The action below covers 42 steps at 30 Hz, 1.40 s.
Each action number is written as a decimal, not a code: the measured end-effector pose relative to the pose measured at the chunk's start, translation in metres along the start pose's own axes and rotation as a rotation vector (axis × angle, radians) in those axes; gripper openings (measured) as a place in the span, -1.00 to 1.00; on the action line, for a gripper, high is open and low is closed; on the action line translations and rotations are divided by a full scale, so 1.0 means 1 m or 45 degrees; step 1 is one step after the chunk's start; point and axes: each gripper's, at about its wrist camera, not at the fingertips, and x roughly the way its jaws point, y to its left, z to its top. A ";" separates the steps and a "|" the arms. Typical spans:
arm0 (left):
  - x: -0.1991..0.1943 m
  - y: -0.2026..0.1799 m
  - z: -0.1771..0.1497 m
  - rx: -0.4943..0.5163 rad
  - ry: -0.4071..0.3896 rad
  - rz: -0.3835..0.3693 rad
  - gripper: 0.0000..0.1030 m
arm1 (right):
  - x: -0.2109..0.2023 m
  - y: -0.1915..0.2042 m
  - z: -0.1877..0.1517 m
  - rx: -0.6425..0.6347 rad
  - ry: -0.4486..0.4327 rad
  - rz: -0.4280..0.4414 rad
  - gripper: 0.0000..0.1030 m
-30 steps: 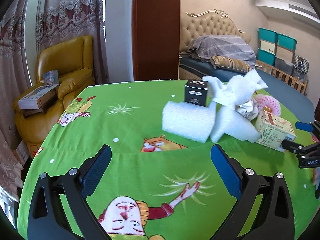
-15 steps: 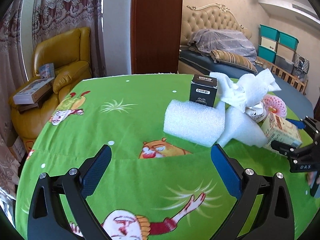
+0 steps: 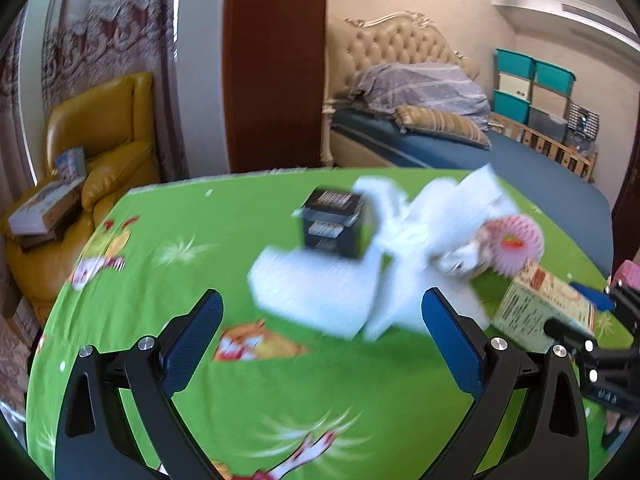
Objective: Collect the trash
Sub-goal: 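Grasp the yellow medicine box with the right tool while the left grasps crumpled white paper, then carry the medicine box and white paper over the wastebasket with both tools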
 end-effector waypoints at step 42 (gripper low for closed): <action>-0.084 -0.053 -0.055 0.154 -0.225 -0.306 -0.10 | -0.084 -0.018 -0.054 0.247 -0.136 -0.061 0.01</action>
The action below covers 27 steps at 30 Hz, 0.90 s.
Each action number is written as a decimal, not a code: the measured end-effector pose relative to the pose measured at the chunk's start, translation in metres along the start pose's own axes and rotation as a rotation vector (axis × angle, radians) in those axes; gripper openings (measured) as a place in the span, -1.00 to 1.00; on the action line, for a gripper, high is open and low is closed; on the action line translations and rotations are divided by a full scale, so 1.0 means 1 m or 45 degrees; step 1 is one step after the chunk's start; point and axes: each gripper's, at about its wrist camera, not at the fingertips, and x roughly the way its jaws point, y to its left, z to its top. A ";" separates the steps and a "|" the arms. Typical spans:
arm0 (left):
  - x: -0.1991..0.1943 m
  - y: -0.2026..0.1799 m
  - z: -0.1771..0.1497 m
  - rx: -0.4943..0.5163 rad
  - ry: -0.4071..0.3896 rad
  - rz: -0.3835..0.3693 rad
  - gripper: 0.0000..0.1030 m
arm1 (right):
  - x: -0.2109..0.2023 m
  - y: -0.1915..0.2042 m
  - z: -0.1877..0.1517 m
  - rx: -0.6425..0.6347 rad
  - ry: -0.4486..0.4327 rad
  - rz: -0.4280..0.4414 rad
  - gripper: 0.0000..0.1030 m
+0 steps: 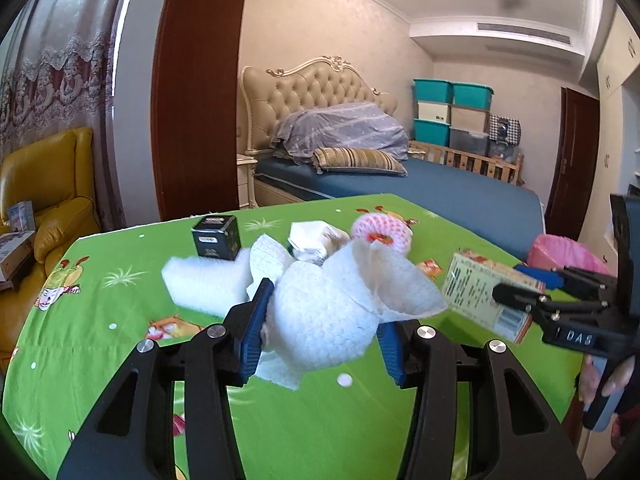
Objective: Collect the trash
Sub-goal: 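Carry the medicine box and white paper over the wastebasket with both tools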
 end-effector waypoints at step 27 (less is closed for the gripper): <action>0.025 -0.107 0.009 0.209 0.067 -0.255 -0.09 | -0.081 -0.070 -0.009 0.084 -0.139 -0.206 0.01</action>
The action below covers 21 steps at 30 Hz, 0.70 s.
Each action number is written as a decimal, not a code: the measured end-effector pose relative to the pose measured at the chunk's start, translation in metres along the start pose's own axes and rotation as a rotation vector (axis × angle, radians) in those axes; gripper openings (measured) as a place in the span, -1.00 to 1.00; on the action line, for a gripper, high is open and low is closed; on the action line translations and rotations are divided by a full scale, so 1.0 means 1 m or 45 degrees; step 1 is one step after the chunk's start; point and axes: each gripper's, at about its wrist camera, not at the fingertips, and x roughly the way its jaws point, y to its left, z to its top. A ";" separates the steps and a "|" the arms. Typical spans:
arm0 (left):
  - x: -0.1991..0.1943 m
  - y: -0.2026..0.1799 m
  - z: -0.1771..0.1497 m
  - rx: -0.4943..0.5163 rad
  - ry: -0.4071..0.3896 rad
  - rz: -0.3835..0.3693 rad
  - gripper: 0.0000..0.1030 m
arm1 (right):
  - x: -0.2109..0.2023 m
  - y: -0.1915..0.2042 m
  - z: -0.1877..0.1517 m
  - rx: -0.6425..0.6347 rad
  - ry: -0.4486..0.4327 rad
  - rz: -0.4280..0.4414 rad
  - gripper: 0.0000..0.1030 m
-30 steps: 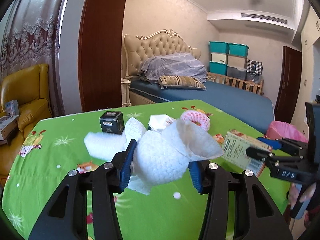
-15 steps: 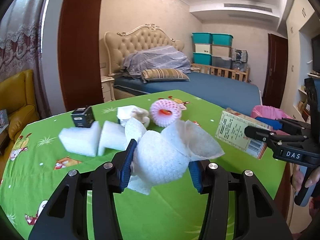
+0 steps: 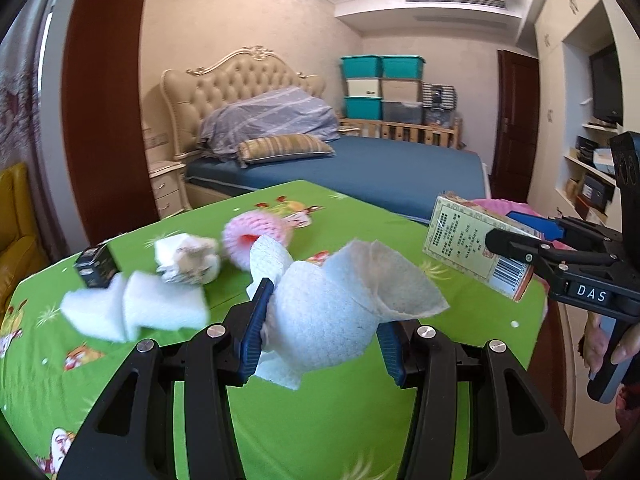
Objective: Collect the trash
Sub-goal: 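Carry the medicine box and white paper over the wastebasket with both tools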
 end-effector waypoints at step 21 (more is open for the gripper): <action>0.070 -0.116 0.058 0.190 0.003 -0.292 -0.09 | -0.058 -0.110 -0.016 0.085 -0.084 -0.355 0.02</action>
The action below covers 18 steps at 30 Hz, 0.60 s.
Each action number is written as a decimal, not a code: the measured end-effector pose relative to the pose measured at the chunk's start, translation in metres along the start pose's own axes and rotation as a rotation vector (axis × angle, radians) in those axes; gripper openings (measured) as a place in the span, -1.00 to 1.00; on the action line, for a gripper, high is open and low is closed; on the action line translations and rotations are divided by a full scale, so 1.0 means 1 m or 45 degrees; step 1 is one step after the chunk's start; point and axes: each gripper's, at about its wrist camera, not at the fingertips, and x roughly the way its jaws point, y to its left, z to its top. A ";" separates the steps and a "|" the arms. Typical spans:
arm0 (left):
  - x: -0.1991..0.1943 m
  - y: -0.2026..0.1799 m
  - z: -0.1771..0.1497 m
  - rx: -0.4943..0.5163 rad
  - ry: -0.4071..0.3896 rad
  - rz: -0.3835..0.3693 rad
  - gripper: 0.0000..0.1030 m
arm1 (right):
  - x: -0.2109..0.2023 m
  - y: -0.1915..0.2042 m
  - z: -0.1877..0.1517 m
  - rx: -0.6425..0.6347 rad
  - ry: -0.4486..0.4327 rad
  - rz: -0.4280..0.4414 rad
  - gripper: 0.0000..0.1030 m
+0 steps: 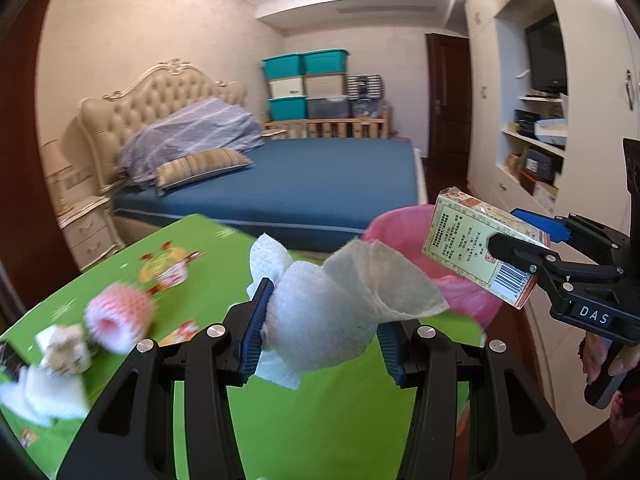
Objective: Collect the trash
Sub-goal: 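Carry the medicine box and white paper over the wastebasket with both tools, then open both tools to drop the box and paper into the wastebasket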
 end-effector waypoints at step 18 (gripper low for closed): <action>0.114 -0.086 0.055 0.050 0.039 -0.215 -0.09 | 0.043 -0.090 -0.007 0.093 0.050 -0.150 0.02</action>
